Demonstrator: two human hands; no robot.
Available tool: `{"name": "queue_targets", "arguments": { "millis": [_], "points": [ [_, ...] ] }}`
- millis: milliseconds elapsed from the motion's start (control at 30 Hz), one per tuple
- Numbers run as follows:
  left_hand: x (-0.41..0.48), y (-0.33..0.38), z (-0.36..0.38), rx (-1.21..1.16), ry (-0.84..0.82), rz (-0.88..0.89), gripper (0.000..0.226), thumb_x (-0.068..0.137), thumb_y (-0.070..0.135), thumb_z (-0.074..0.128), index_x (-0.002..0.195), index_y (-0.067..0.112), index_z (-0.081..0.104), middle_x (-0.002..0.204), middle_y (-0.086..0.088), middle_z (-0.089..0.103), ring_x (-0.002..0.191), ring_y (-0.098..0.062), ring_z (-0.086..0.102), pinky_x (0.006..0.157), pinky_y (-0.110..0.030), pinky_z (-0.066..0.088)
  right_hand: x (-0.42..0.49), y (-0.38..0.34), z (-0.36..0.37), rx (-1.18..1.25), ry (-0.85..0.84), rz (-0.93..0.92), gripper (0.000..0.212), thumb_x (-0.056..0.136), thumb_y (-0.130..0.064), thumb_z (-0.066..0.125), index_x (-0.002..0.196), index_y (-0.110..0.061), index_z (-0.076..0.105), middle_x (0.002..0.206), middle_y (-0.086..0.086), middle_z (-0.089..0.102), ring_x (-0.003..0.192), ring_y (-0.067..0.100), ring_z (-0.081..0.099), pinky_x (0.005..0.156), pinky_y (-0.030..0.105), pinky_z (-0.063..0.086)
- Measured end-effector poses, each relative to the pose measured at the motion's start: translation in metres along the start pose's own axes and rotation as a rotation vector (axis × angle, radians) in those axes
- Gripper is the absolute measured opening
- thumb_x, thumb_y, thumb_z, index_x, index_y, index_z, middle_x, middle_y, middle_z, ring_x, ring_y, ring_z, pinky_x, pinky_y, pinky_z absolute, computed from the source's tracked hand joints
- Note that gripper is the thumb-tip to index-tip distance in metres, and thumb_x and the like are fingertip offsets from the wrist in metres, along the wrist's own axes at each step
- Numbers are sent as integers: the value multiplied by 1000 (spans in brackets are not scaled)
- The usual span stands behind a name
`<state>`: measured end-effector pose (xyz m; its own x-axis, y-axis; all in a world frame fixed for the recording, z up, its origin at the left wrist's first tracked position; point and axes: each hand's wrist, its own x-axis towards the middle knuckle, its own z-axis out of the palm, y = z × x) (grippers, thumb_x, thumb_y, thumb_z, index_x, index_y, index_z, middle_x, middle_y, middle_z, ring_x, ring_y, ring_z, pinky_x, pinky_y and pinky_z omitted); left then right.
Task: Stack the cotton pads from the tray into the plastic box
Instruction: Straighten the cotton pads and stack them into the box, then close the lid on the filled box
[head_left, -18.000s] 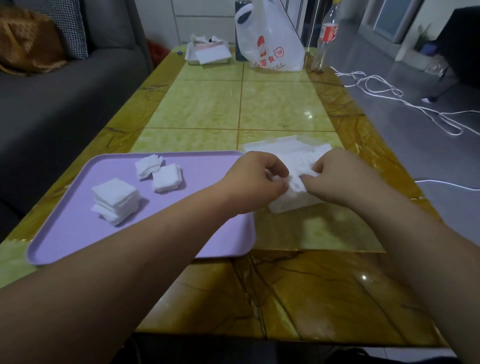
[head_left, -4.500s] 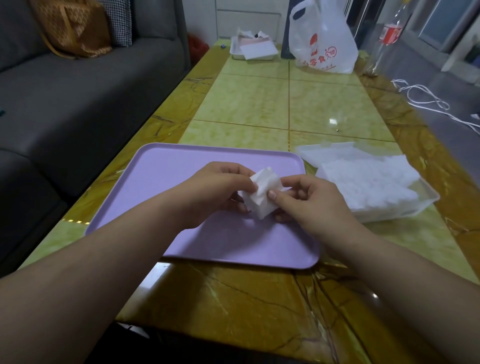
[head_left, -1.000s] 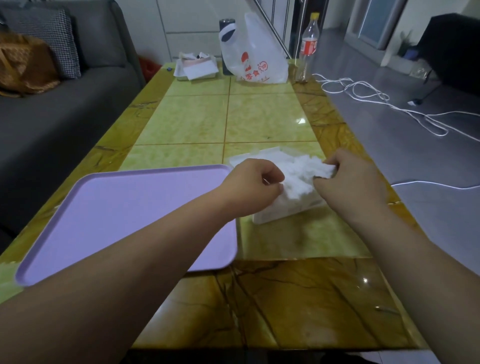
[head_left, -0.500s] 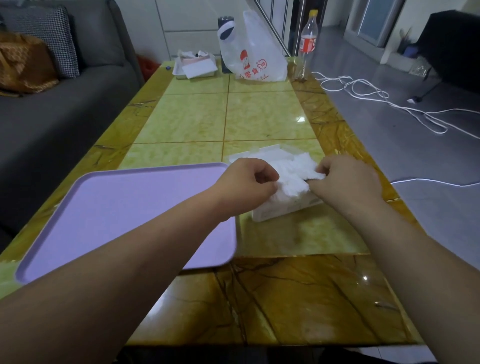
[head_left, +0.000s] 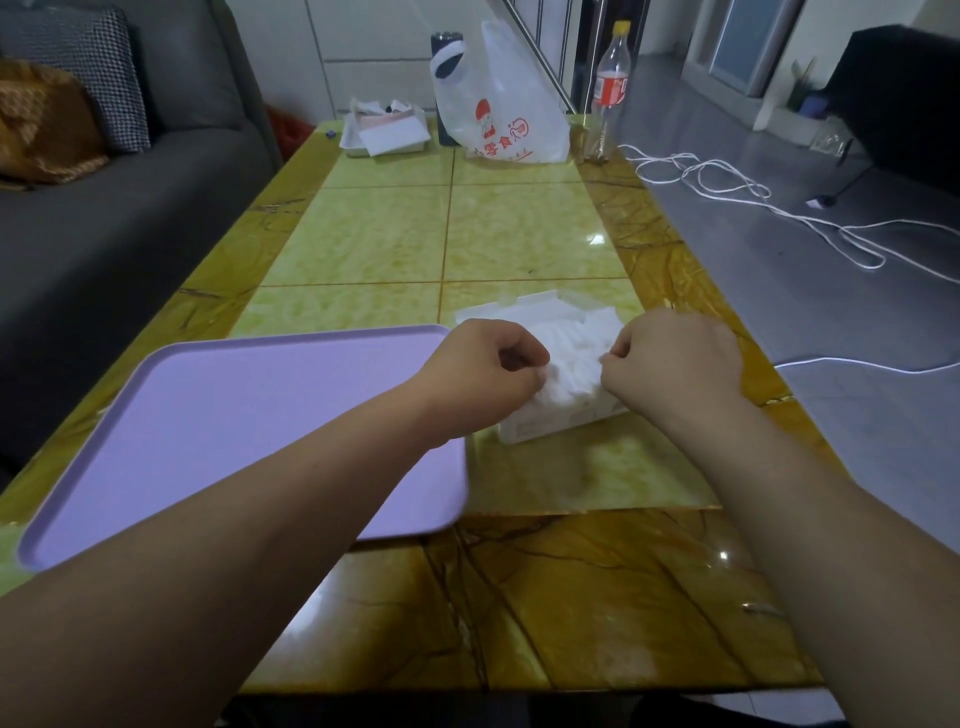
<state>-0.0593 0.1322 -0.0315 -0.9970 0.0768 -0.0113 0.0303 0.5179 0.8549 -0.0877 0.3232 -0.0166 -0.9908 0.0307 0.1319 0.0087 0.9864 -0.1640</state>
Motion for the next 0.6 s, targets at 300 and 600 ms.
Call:
{"name": "queue_targets", "arguments": {
  "millis": [300, 600],
  "points": [
    [17, -29, -19, -231, 348, -268, 18, 92, 18, 67, 110, 13, 66, 89, -7, 71, 71, -19, 69, 55, -27, 56, -2, -22, 14, 164, -1, -242, 55, 101, -50, 44, 148, -23, 50, 154, 10, 45, 146, 31, 35, 116, 45, 35],
    [38, -34, -24, -496, 214, -398, 70, 88, 10, 78, 148, 12, 42, 93, -8, 66, 57, -14, 58, 50, -27, 43, -8, -36, 49, 37, -188, -397, 62, 107, -49, 14, 163, -24, 13, 172, 8, 6, 159, 28, 2, 128, 49, 2]
  ]
}}
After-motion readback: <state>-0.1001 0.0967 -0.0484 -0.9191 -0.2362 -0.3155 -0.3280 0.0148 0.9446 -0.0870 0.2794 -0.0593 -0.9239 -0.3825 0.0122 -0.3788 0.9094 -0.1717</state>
